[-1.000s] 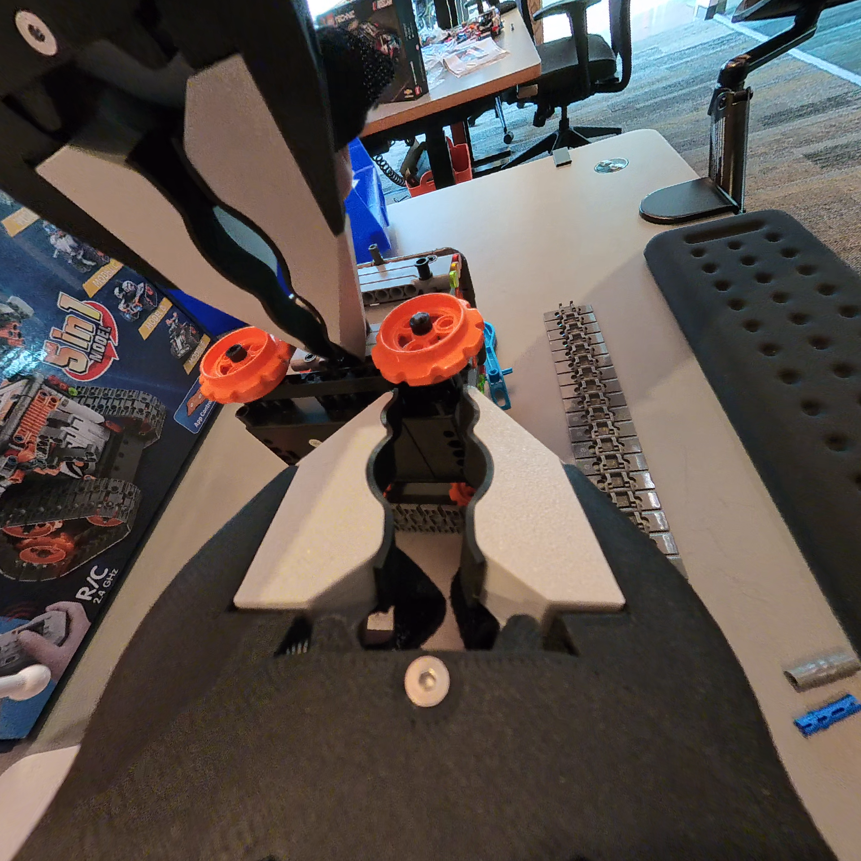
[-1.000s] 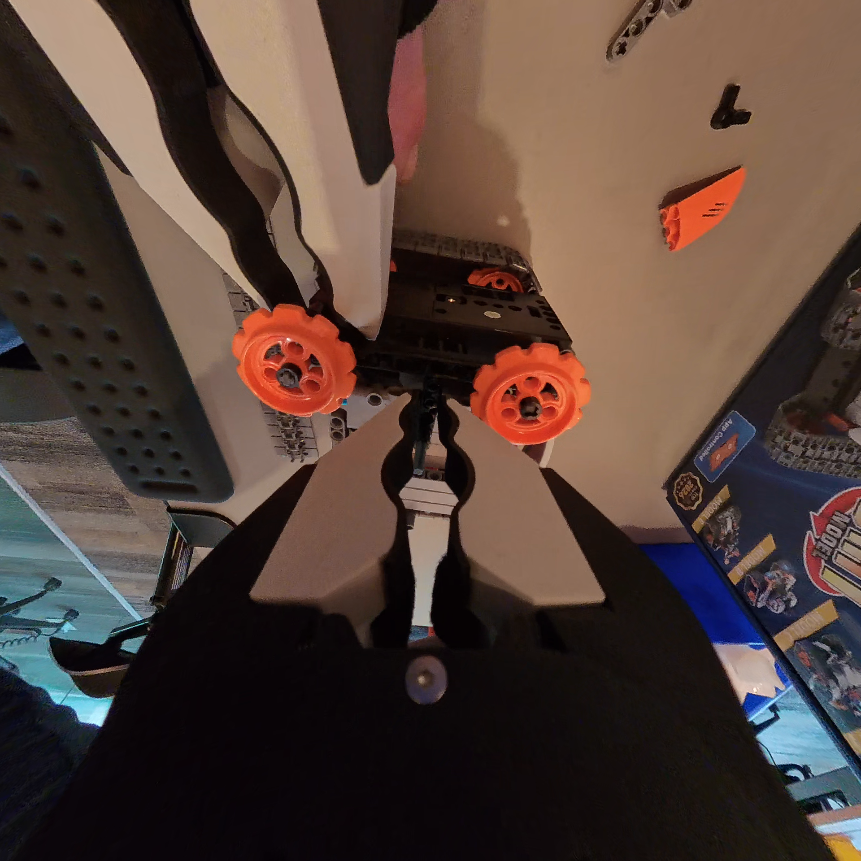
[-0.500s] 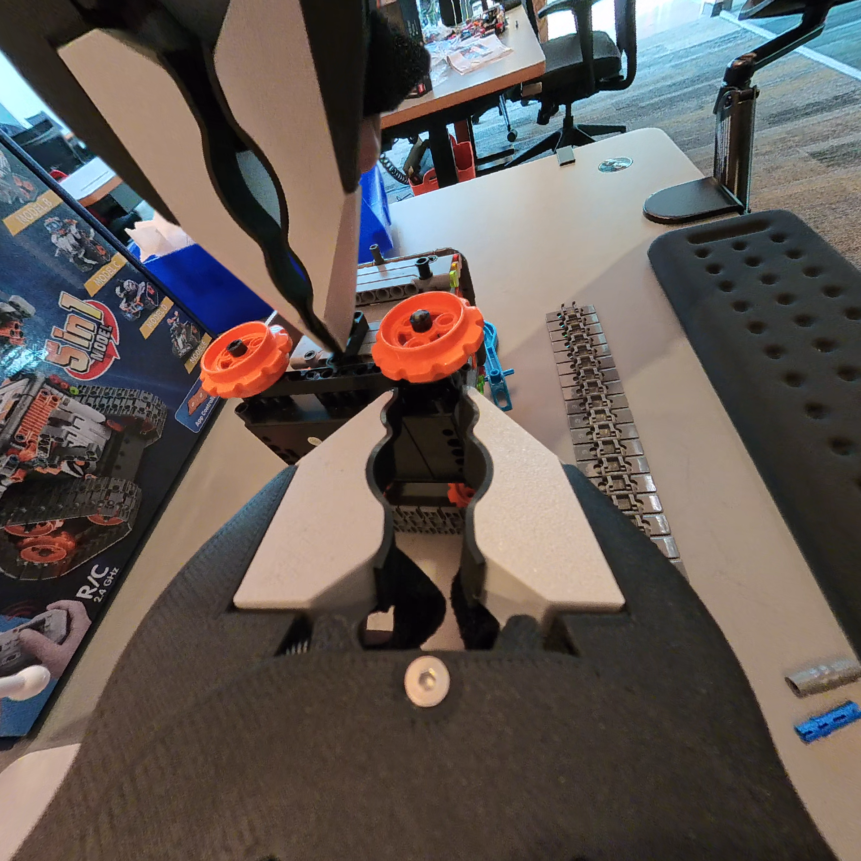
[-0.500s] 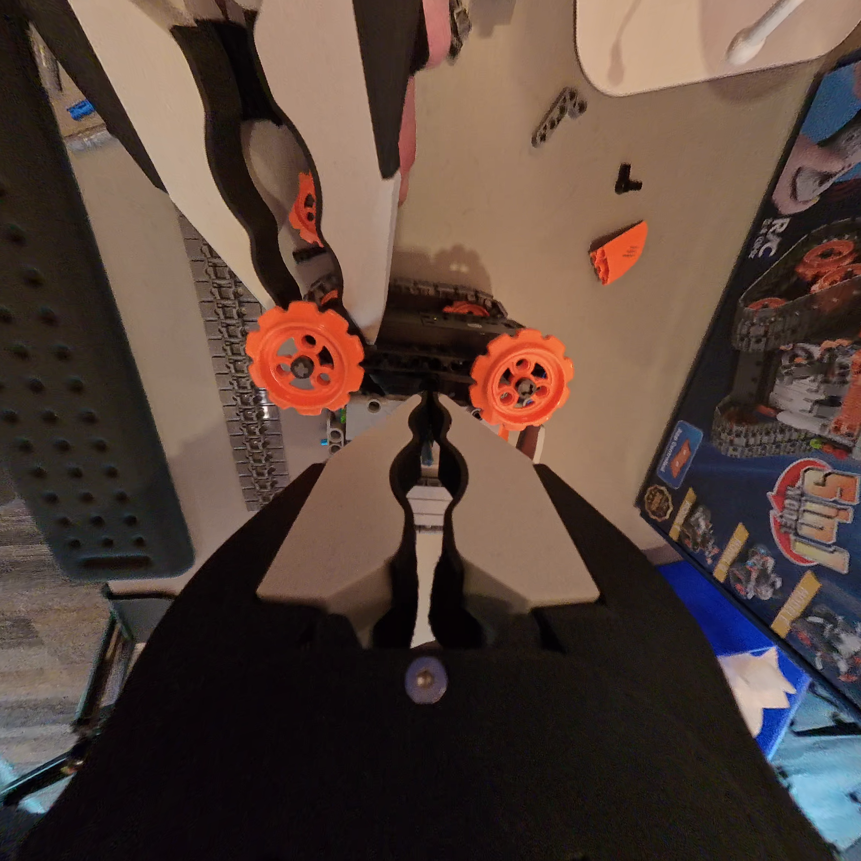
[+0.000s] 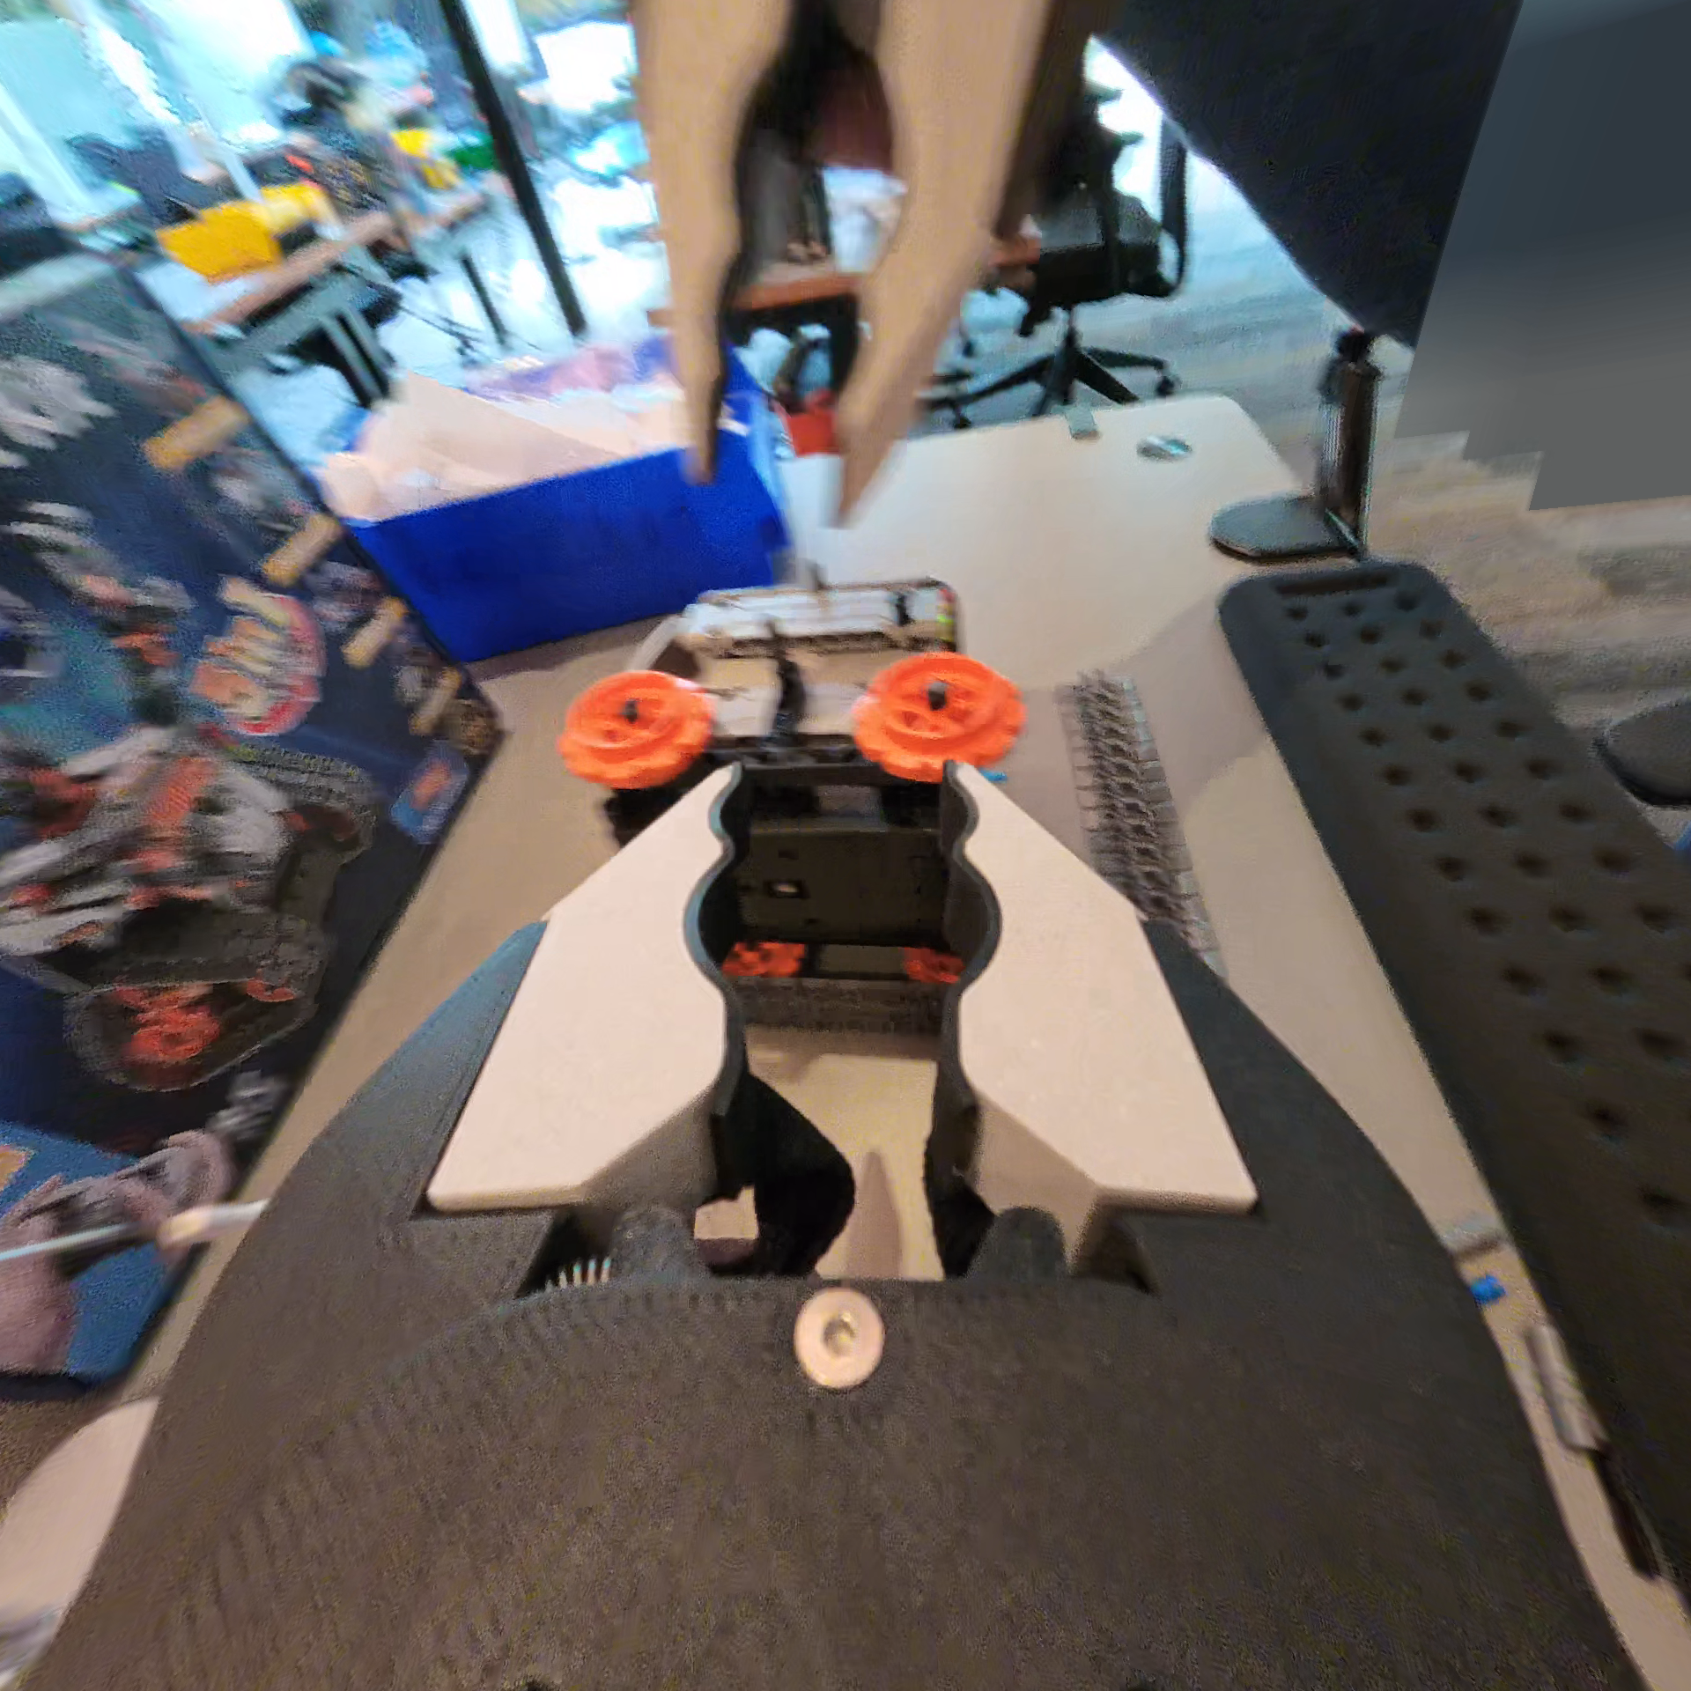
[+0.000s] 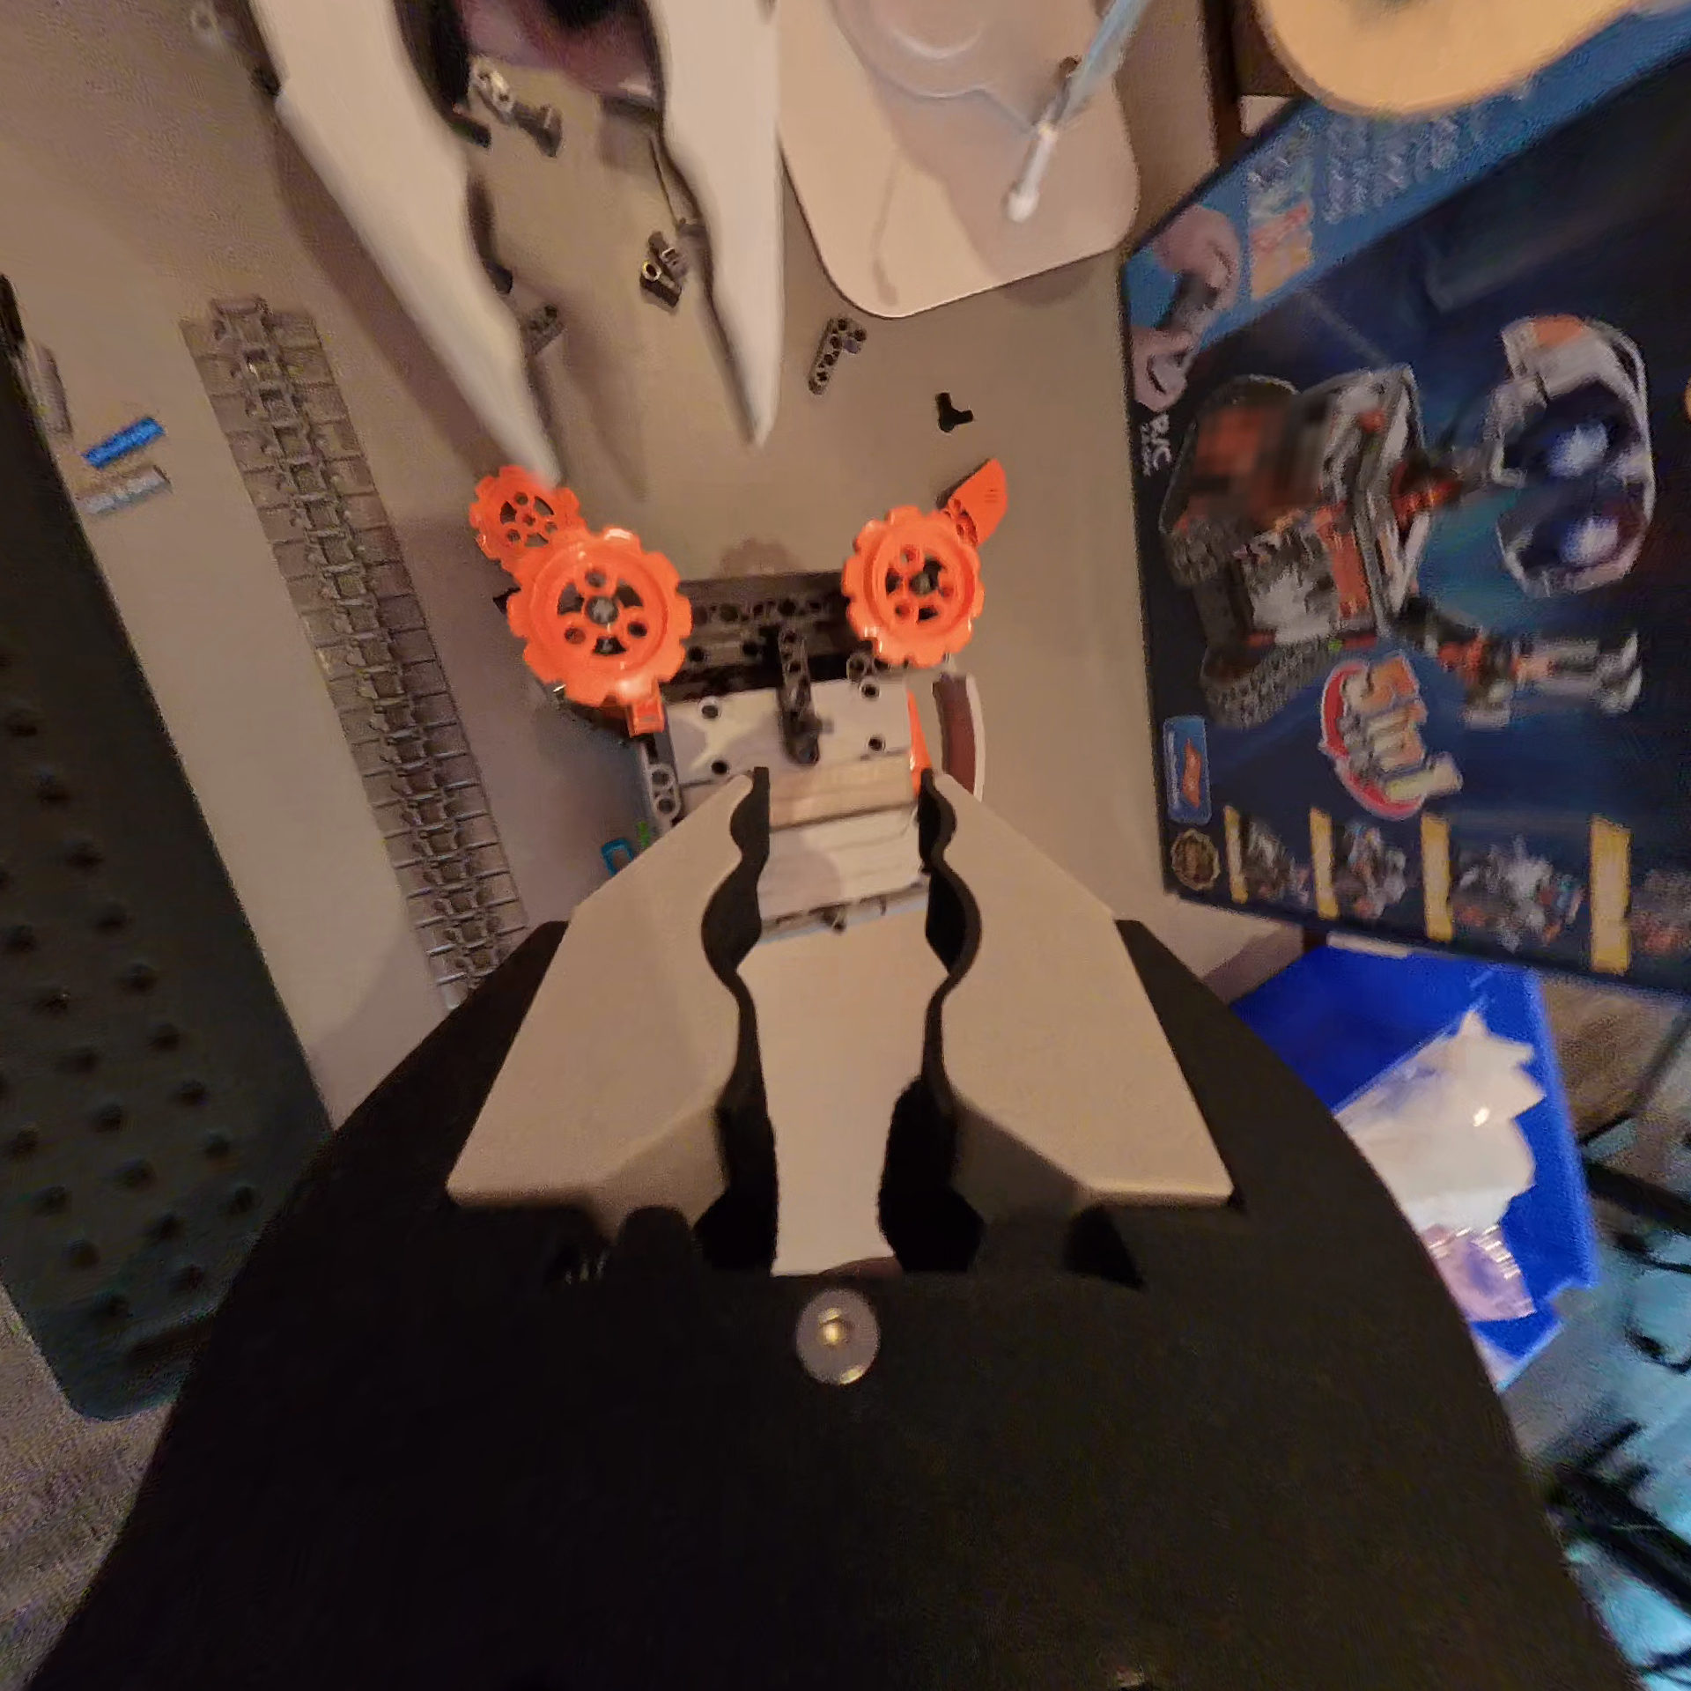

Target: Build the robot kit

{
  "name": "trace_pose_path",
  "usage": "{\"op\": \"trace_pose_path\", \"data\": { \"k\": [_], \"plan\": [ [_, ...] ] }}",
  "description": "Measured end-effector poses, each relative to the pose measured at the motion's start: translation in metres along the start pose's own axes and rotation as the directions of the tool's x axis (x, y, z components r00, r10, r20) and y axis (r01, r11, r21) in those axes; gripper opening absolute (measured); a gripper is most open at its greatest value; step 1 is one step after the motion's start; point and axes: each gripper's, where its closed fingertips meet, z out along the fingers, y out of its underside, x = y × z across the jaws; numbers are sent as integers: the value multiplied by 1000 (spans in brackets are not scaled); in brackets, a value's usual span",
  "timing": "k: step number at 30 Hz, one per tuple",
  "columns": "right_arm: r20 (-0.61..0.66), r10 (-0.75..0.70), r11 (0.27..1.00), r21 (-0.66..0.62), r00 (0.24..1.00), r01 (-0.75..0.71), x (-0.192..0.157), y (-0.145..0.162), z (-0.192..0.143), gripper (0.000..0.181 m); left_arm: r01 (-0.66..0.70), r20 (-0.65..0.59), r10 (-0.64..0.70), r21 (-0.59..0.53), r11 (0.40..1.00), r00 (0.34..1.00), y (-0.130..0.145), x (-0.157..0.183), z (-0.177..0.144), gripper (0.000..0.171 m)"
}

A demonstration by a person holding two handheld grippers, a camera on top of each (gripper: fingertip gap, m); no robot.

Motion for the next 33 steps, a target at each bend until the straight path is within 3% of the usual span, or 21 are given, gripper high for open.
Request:
{"op": "trace_pose_path", "data": {
  "k": [4, 9, 11, 13, 15, 22, 30, 33],
  "plan": [
    [-23, 195, 977, 88, 980, -193, -19, 41, -7, 46, 43, 81, -46, 36, 998, 996, -20, -39, -8, 44],
    [31, 409, 896, 174, 912, -408, -51, 76, 34, 59, 35, 117, -19, -142, 989, 993, -8, -61, 31, 53],
    [31, 446, 873, 207, 895, -442, -57, 75, 56, 52, 55, 119, -29, -221, 974, 992, 3, -65, 44, 54],
    [-54, 477, 854, 263, 877, -448, -46, 75, 67, 29, 98, 105, -75, -233, 968, 992, 4, -66, 50, 44],
    [-68, 509, 824, 325, 858, -464, -37, 72, 65, 23, 88, 117, -60, -256, 963, 991, 9, -67, 52, 33],
    [-165, 418, 881, 313, 893, -355, -10, 75, 63, 18, 145, 185, -108, -202, 969, 977, 12, -70, 41, 30],
    [16, 320, 909, 278, 947, -311, 27, 84, 83, 16, 194, 242, -140, -216, 957, 960, 9, -51, 43, 30],
    [-11, 290, 914, 299, 957, -273, 38, 79, 90, 15, 234, 219, -190, -196, 952, 957, 6, -40, 43, 27]
  ]
}}
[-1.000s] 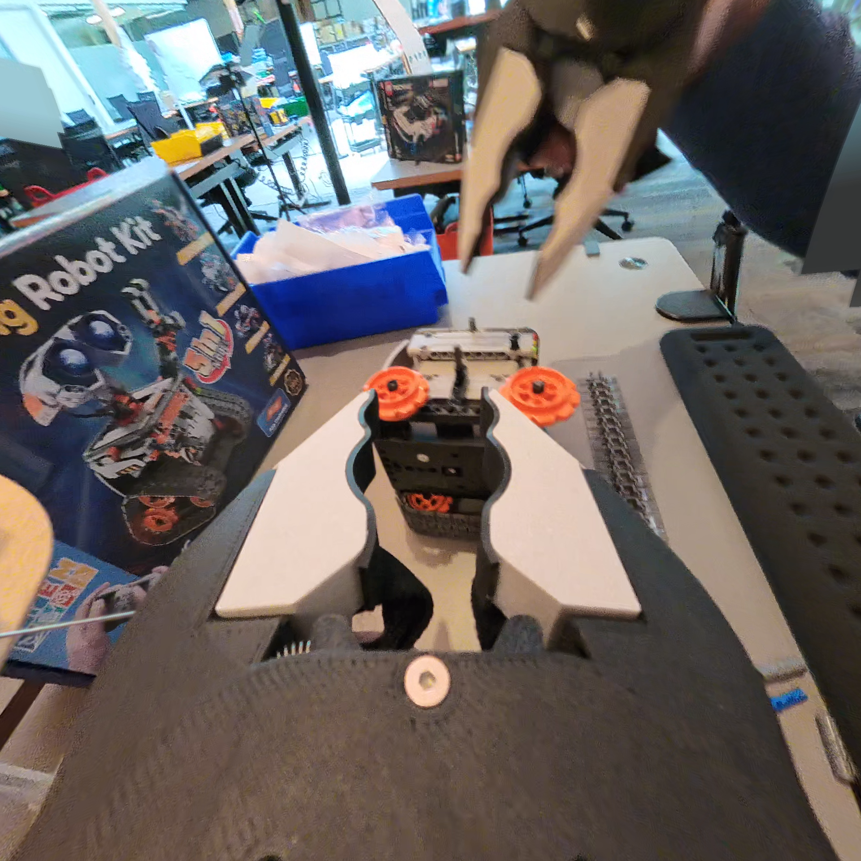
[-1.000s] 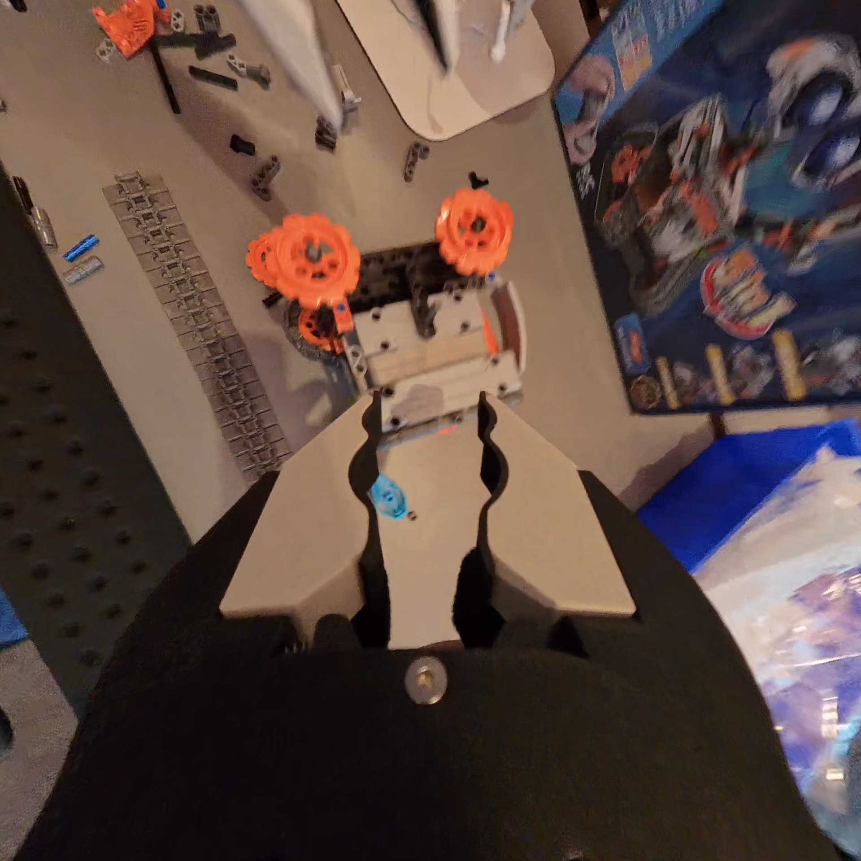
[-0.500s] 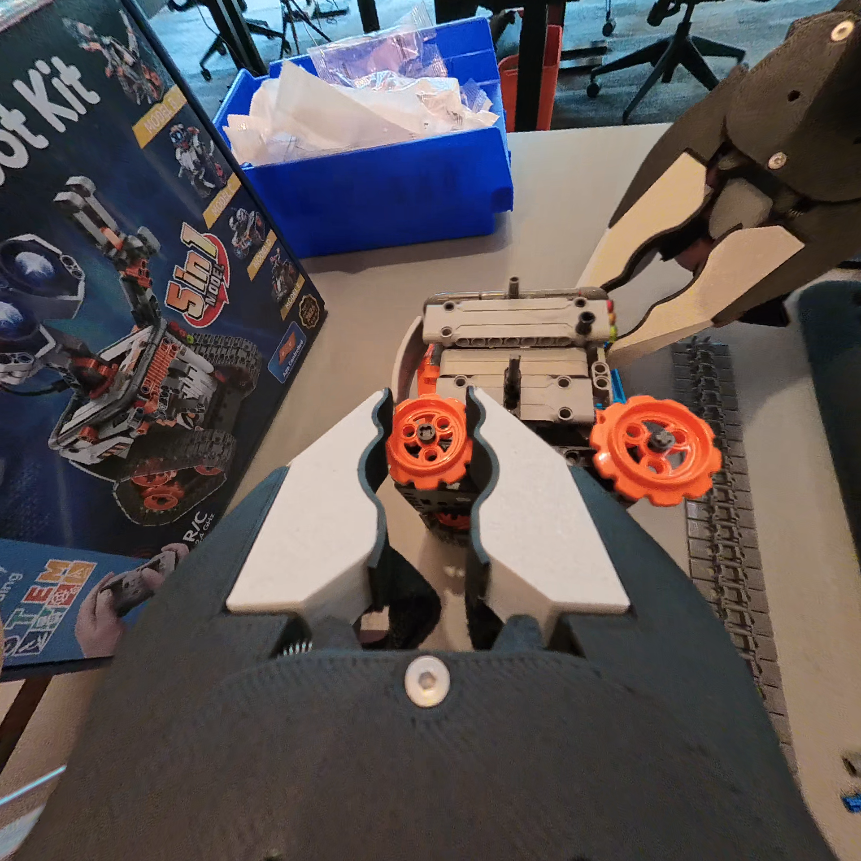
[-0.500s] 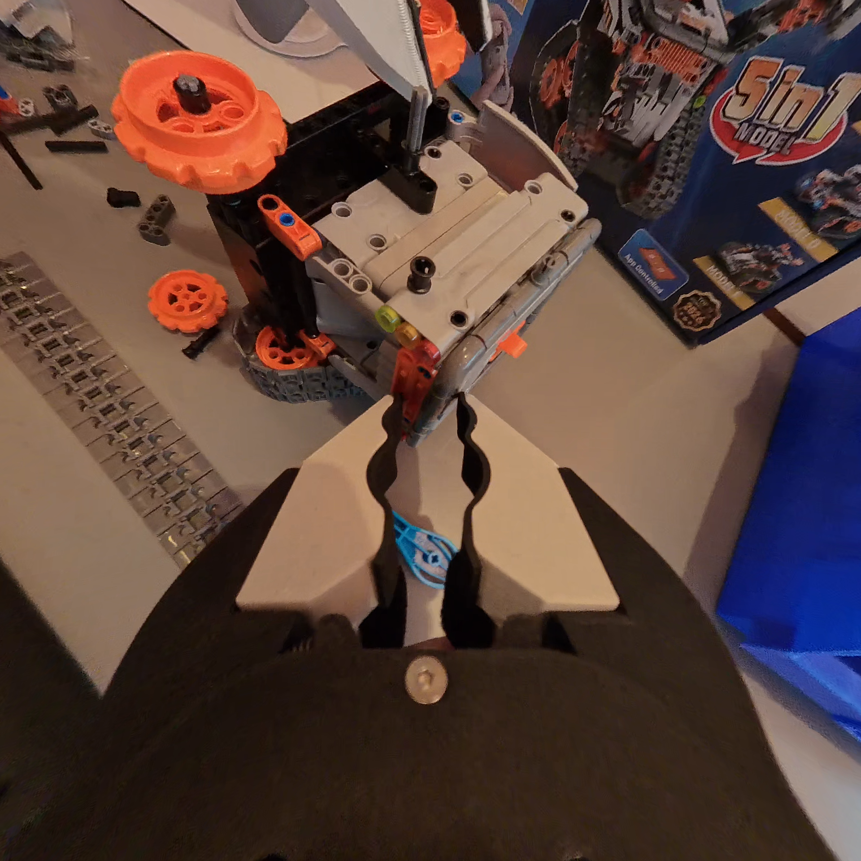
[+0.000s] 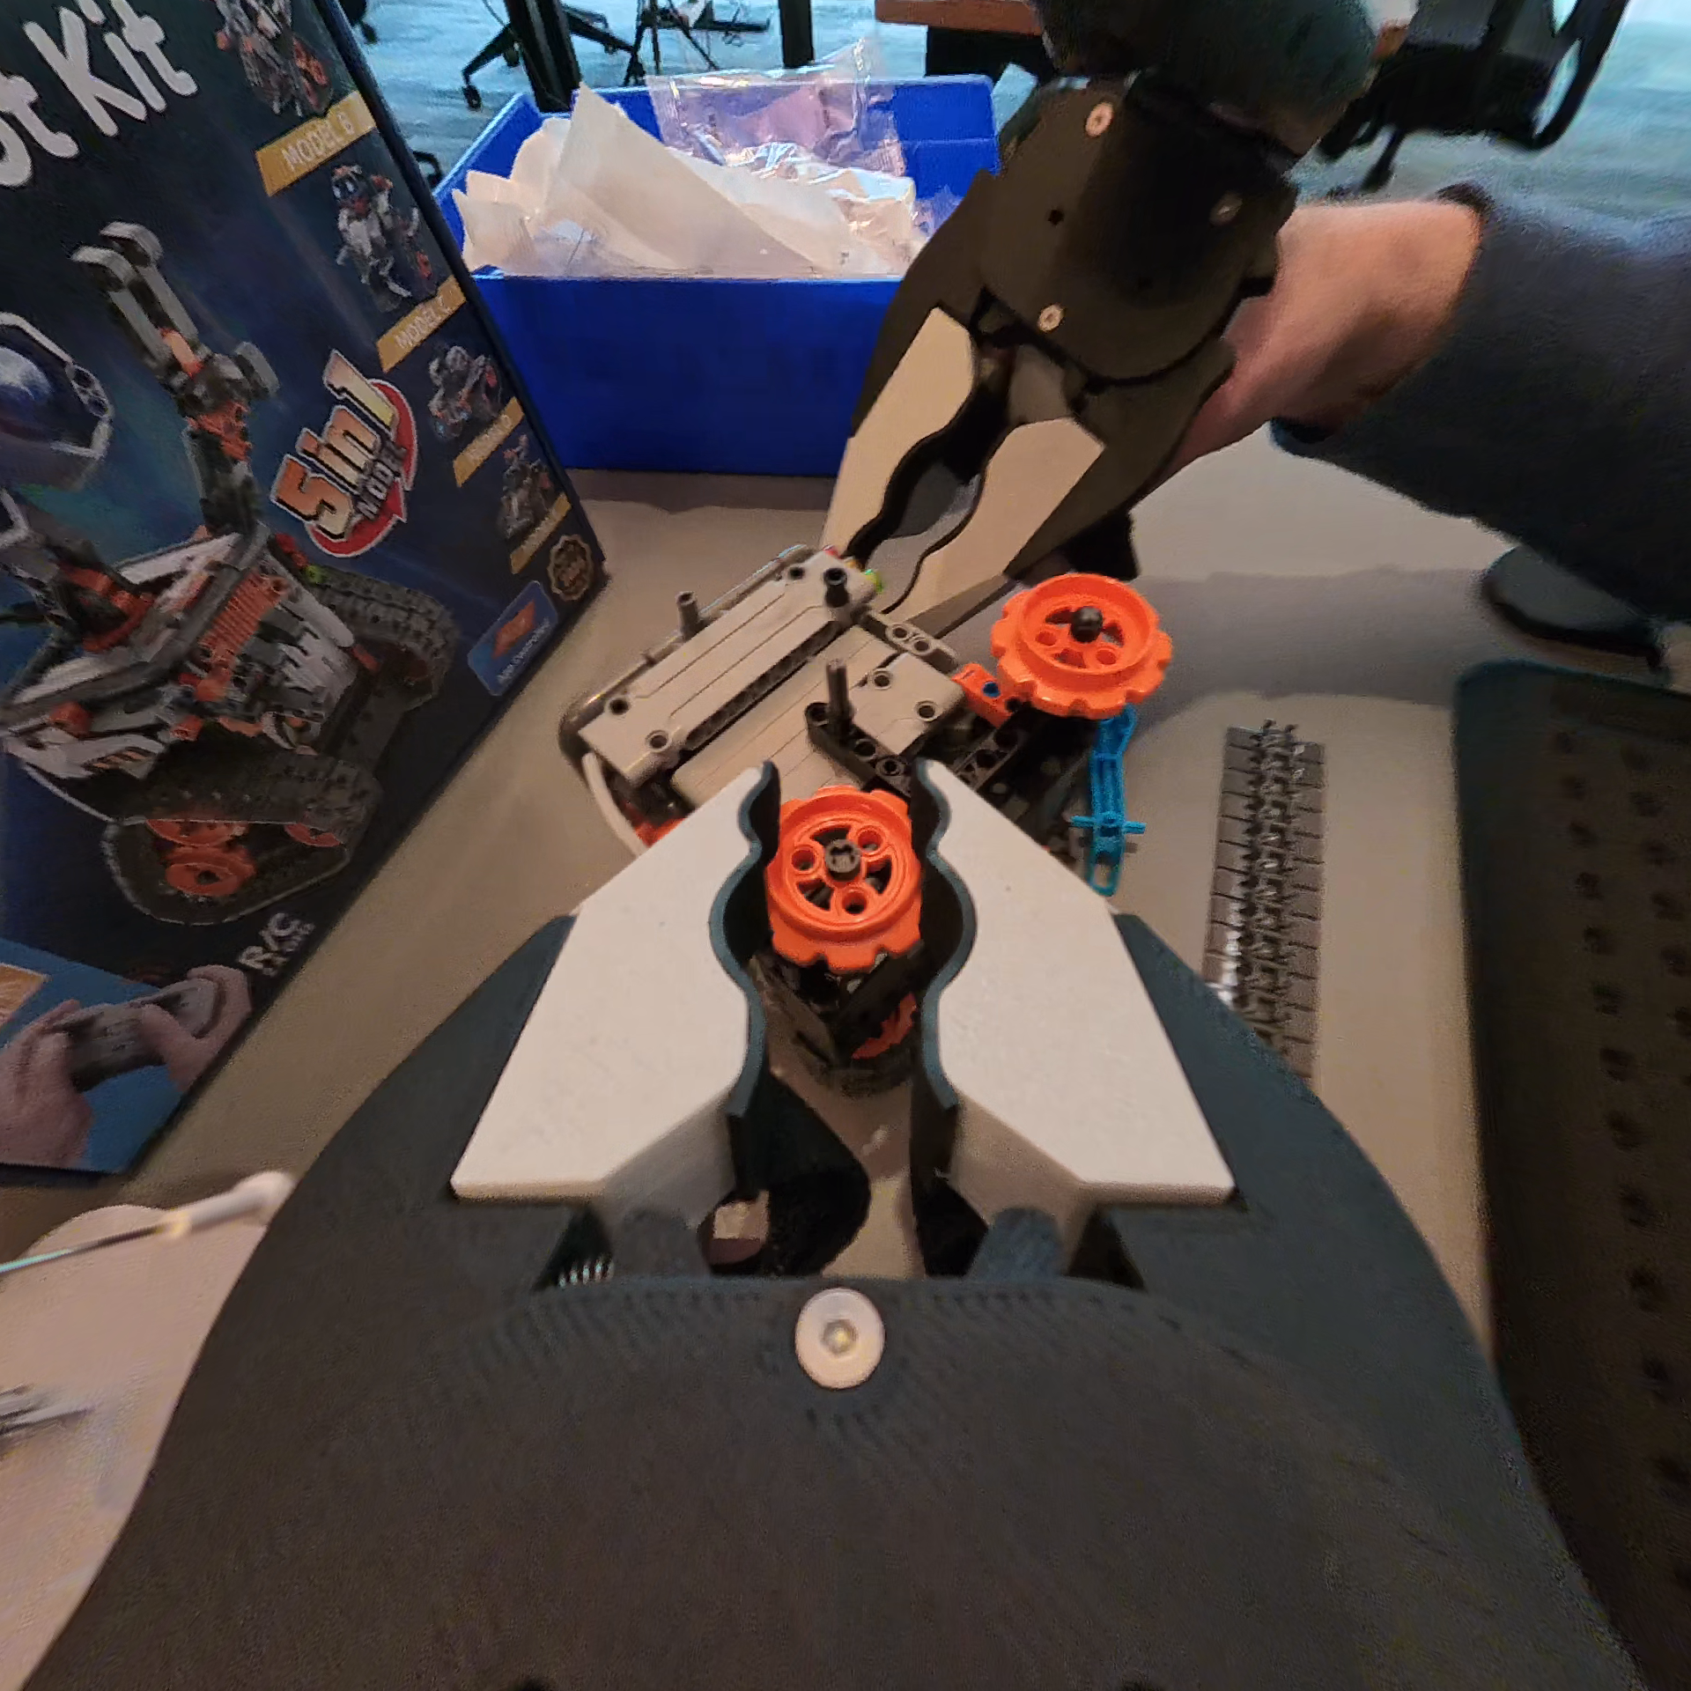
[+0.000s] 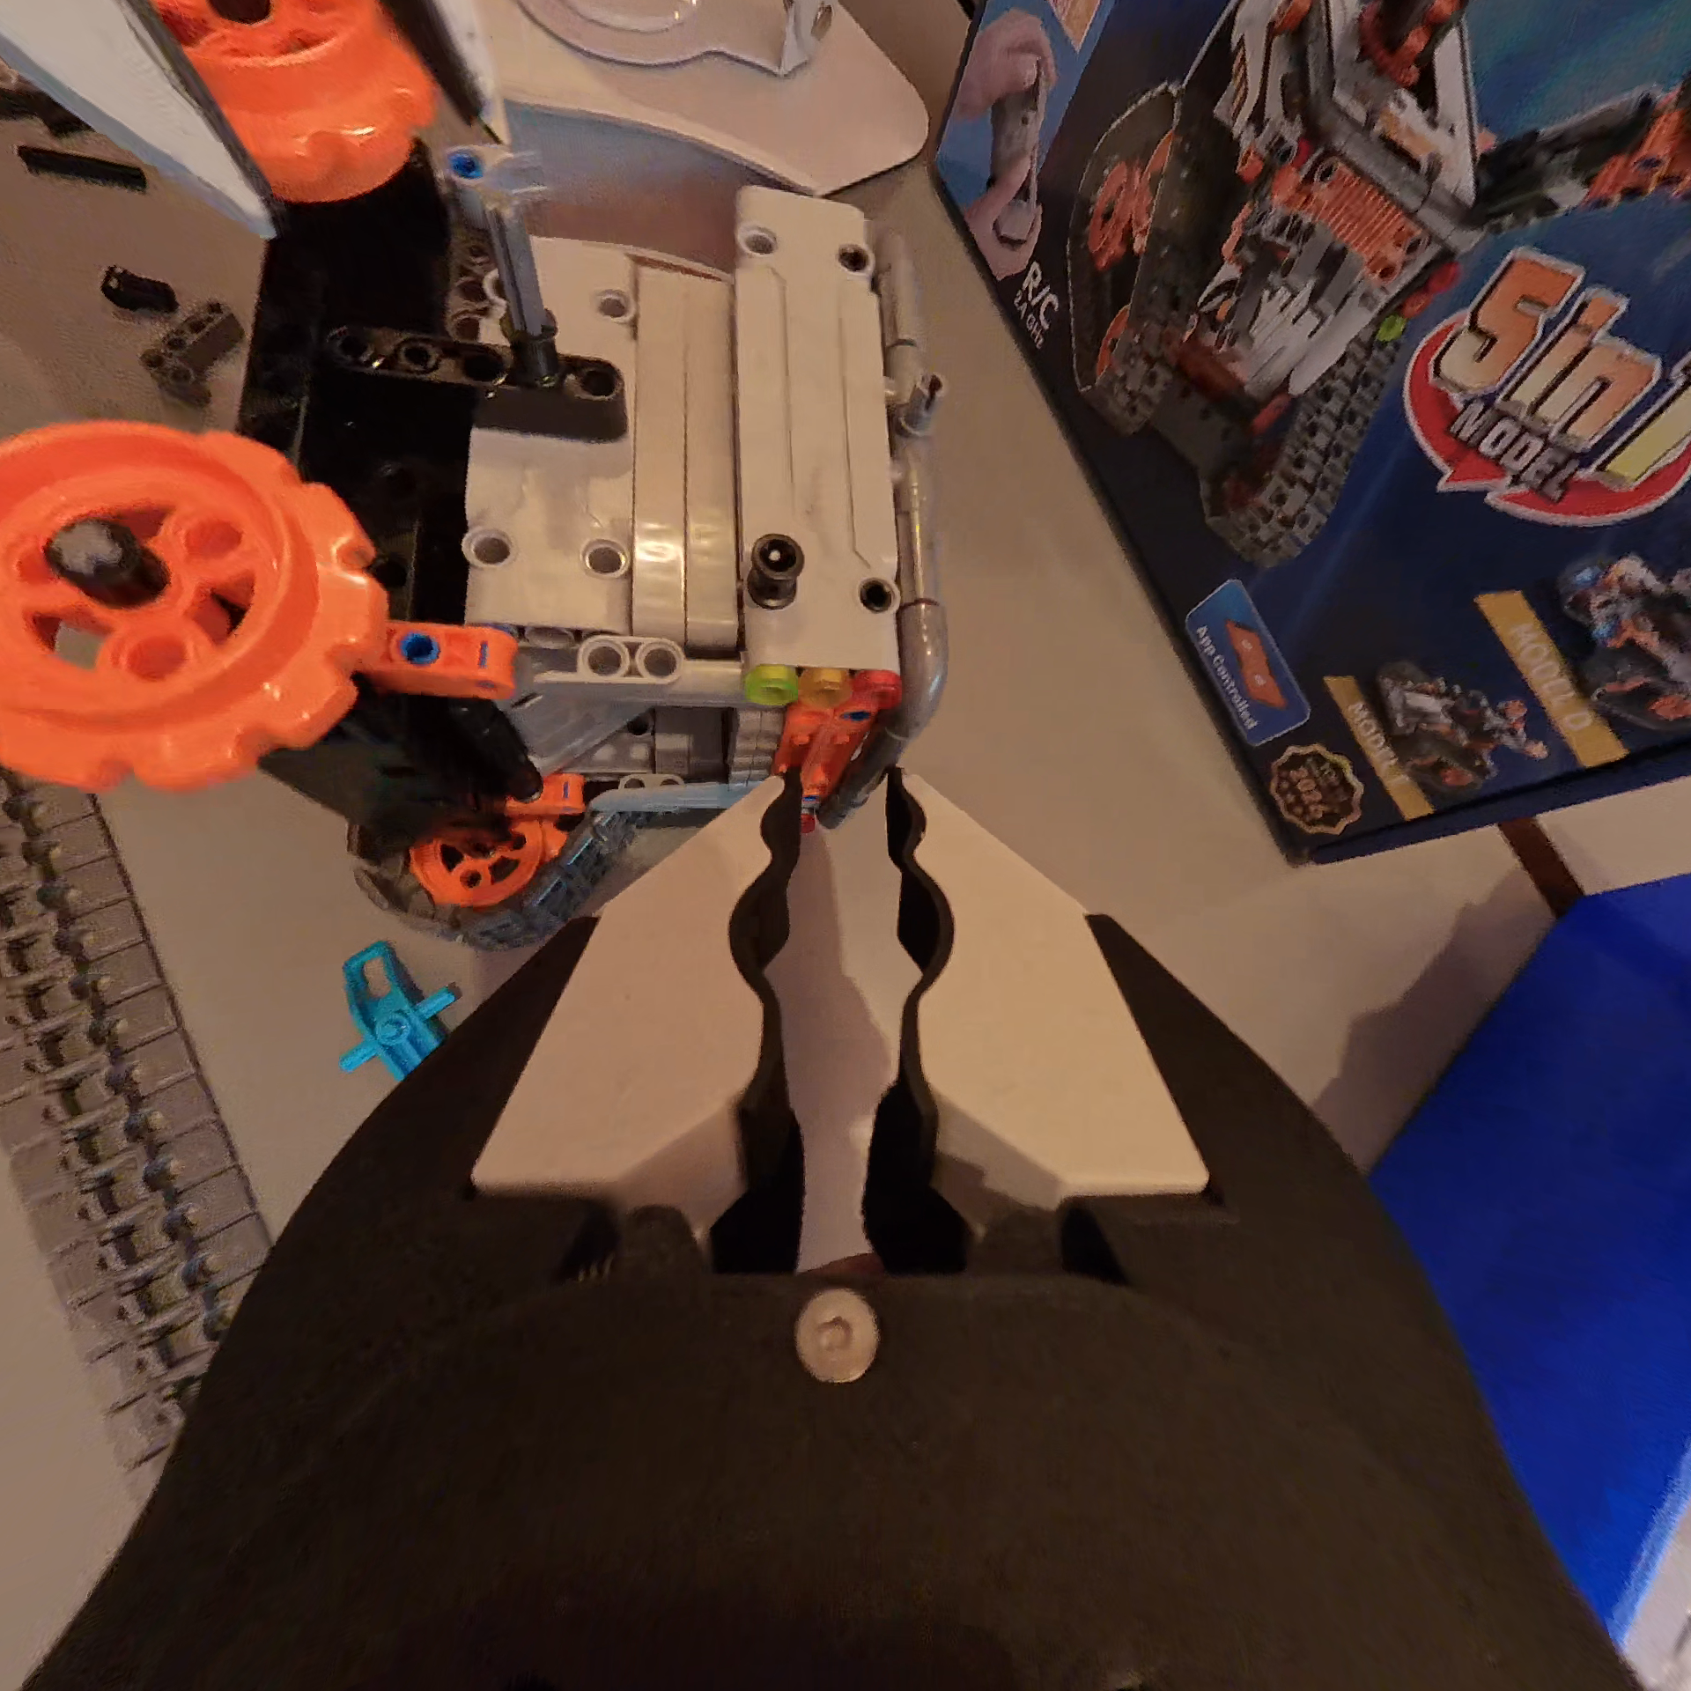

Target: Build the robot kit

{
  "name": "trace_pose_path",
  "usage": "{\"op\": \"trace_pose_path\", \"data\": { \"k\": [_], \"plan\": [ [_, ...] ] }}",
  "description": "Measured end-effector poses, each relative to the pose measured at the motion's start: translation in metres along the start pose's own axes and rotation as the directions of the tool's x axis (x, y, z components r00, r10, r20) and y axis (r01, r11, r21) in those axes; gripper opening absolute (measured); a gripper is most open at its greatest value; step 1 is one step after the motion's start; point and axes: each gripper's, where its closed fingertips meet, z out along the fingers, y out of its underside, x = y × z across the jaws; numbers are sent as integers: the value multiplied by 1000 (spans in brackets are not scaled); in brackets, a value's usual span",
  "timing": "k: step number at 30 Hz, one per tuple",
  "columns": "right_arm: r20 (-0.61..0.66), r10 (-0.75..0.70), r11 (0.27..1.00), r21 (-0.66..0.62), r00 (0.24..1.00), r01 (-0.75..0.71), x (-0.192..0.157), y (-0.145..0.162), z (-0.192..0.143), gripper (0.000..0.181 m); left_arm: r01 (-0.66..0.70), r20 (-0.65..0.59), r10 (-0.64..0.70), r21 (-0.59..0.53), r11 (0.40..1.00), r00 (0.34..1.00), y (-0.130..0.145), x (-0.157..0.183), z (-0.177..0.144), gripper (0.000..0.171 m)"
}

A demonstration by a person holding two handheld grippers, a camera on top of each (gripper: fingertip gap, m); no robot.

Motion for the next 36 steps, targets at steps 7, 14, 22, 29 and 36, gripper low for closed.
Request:
{"op": "trace_pose_path", "data": {
  "k": [7, 14, 22, 29, 36],
  "plan": [
    [-117, -13, 998, 57, 993, 20, 10, -7, -19, 26, 6, -25, -5, 51, 999, 1000, 6, 14, -22, 34],
    [-221, -82, 994, 46, 972, 94, -37, -10, -97, 19, 10, 20, -12, 92, 996, 1000, 21, 4, -58, 37],
    [116, -182, 981, 87, 976, 172, -166, -30, -39, 31, -131, -69, 118, -239, 962, 991, 116, 49, -50, 52],
    [149, -146, 985, 109, 978, 130, -175, -32, -5, 31, -173, -93, 149, -347, 922, 984, 153, 59, -24, 54],
    [125, -165, 983, 98, 978, 153, -176, -25, 23, 36, -182, -63, 171, -296, 938, 983, 154, 56, -17, 39]
  ]
}}
